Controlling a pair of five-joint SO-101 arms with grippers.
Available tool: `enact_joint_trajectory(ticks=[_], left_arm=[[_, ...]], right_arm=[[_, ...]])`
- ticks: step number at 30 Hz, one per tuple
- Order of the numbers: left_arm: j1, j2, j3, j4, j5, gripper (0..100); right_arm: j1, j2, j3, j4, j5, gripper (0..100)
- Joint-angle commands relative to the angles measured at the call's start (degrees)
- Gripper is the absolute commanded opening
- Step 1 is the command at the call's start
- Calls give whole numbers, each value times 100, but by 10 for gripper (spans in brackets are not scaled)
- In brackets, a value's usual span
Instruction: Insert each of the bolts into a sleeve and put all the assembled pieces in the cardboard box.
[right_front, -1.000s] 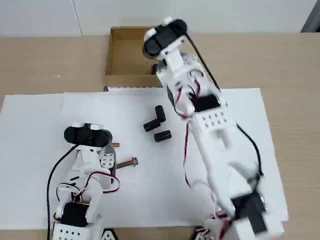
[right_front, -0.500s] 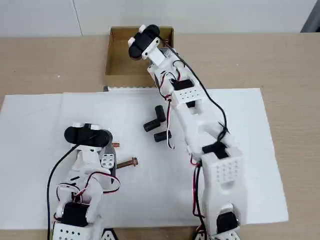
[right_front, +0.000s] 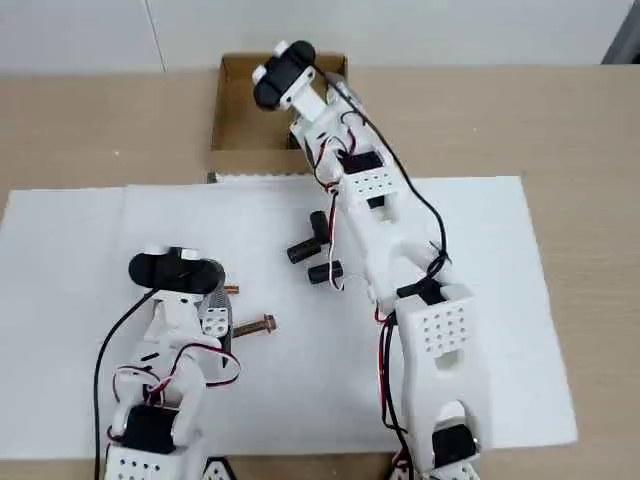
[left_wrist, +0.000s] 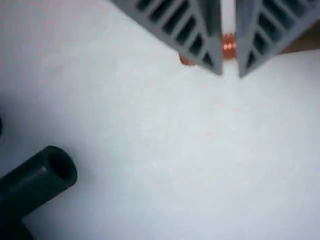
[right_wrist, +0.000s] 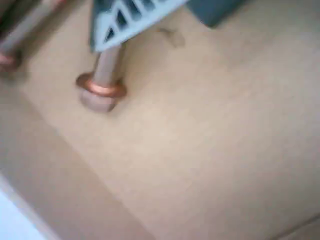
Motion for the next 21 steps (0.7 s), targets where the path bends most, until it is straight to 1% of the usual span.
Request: enact_joint_trajectory(ticks=[1,2,4,7,9,11,18,21], left_arm=[[-53,-62,-31,-97,-35,6],[-53,-62,-31,-97,-35,6],[-53,-62,-31,-97,-35,6],[-53,-62,-31,-97,-35,6],[-53,-62,-31,-97,-35,6],[-53,-62,-31,-97,-35,6],[-53,-62,-31,-97,-35,6],[-53,-62,-31,-97,-35,6]], right_arm=[[-31,-127,-290,31,44,175],[-22,-145,-290,31,44,171],[-22,-347,-290,189,44,125],[-48,-875,-290,919,44,0],[-57,-1182,-281,1543,18,18],[-57,-1481,-281,2167,-132,2],[-66,-2492,-281,3978,-1196,3],[-92,-2818,-281,4743,-1512,3]])
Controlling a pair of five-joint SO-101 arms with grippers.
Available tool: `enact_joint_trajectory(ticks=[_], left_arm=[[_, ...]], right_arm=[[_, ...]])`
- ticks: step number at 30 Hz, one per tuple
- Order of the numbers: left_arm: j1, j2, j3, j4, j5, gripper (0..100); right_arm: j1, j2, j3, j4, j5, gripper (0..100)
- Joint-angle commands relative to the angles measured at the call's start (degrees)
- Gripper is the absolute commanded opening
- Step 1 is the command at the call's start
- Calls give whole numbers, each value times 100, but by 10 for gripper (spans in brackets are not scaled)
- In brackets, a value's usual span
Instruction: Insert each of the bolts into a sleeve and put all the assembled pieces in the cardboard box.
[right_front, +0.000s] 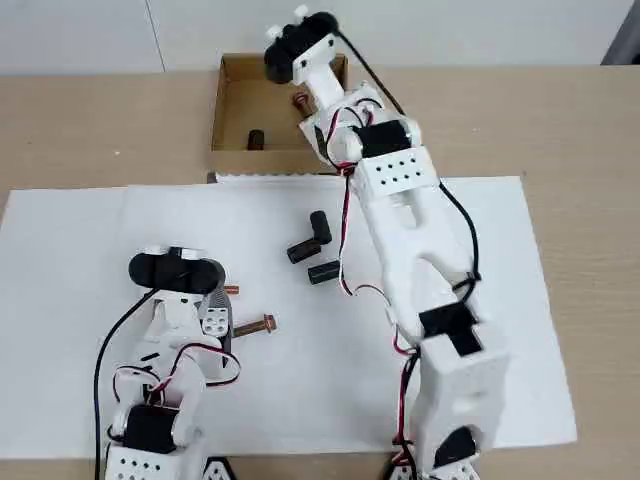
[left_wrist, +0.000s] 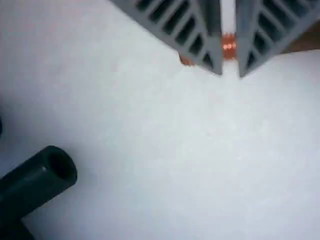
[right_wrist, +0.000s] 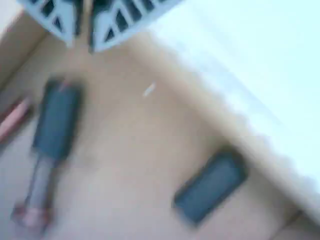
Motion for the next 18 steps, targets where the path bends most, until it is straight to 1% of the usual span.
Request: enact_joint_trajectory(ticks=[1,7,12,16,18], left_arm=[[-53,-62,-31,-97,-35,6],[-53,-62,-31,-97,-35,6],[-53,-62,-31,-97,-26,6],[-53,-62,-31,-97,-18,6],[-53,-62,-31,-97,-18,6]], right_arm=[[-92,-725,-281,901,-369,3],[-277,-1103,-281,2563,-932,3],[-391,-1130,-281,3934,-932,4],[-356,-1121,-255,4110,-870,6],[-356,-1121,-255,4127,-492,5]])
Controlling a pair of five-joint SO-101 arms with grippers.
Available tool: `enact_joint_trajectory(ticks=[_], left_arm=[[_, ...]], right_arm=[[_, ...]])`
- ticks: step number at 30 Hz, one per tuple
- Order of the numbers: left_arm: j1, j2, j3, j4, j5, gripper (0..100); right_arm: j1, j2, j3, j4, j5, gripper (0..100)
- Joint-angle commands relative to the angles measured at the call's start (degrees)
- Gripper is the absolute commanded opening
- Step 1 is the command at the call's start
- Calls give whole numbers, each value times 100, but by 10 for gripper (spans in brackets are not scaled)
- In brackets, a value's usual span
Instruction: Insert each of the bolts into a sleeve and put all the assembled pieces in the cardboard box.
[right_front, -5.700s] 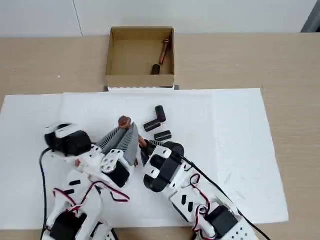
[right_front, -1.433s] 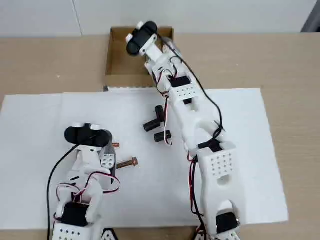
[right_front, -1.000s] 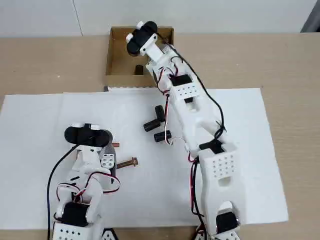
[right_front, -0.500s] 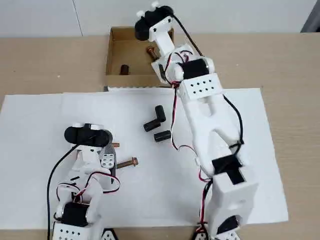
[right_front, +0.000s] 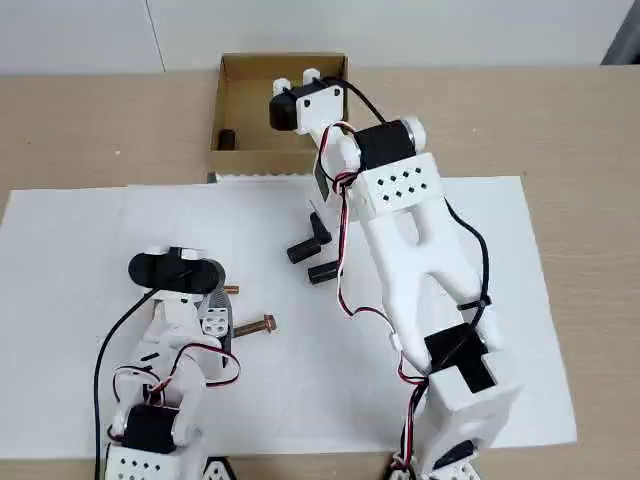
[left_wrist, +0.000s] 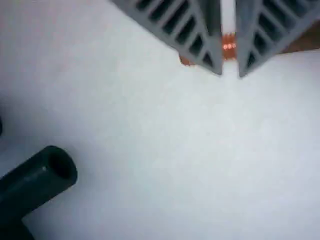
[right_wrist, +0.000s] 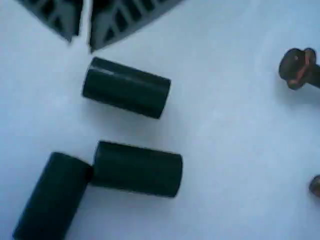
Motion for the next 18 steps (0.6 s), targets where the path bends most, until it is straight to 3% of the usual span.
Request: enact_joint_trajectory(ticks=[1,9,18], left_arm=[[-53,-62,-31,-97,-18,6],[-53,-62,-31,-97,-18,6],[-53,-62,-31,-97,-9,6]], right_arm=[[-13,-321,-229,92,607,5],[-48,-312,167,75,2857,9],[-215,-312,1037,13,3956,148]])
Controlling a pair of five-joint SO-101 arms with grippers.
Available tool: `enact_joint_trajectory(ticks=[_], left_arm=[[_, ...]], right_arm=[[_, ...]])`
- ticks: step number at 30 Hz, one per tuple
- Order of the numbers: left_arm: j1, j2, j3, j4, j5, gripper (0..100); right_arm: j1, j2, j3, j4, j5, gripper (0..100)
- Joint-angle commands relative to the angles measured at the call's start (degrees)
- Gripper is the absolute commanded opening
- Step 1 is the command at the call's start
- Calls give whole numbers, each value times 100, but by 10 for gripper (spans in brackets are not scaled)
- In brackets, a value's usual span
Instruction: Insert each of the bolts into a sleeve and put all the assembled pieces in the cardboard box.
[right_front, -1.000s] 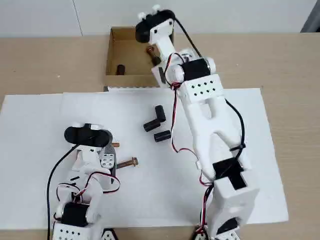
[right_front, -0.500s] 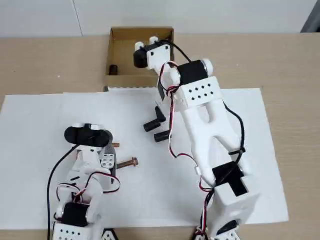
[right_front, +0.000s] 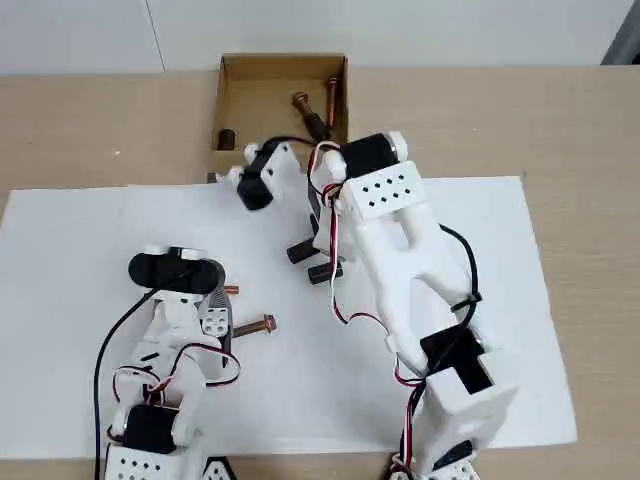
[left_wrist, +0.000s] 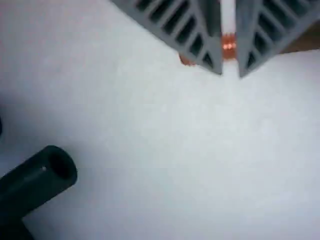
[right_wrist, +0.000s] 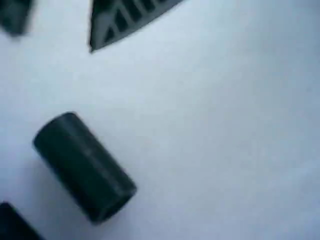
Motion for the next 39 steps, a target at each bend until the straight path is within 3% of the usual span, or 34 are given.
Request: enact_joint_trajectory(ticks=[1,5,11,36,39], left_arm=[[-53,-62,-31,-97,-18,6],[-132,-62,-31,-88,-53,6],[-1020,-62,4,-413,-53,6],[-1020,-35,4,-387,-53,6],[-1020,-35,4,-387,-53,6]], right_arm=[[-66,-303,229,-57,519,148],[-75,-303,554,-180,905,148],[-277,-303,879,-453,1090,148],[-453,910,1336,-1815,1354,146],[-400,1156,1336,-1938,1354,95]])
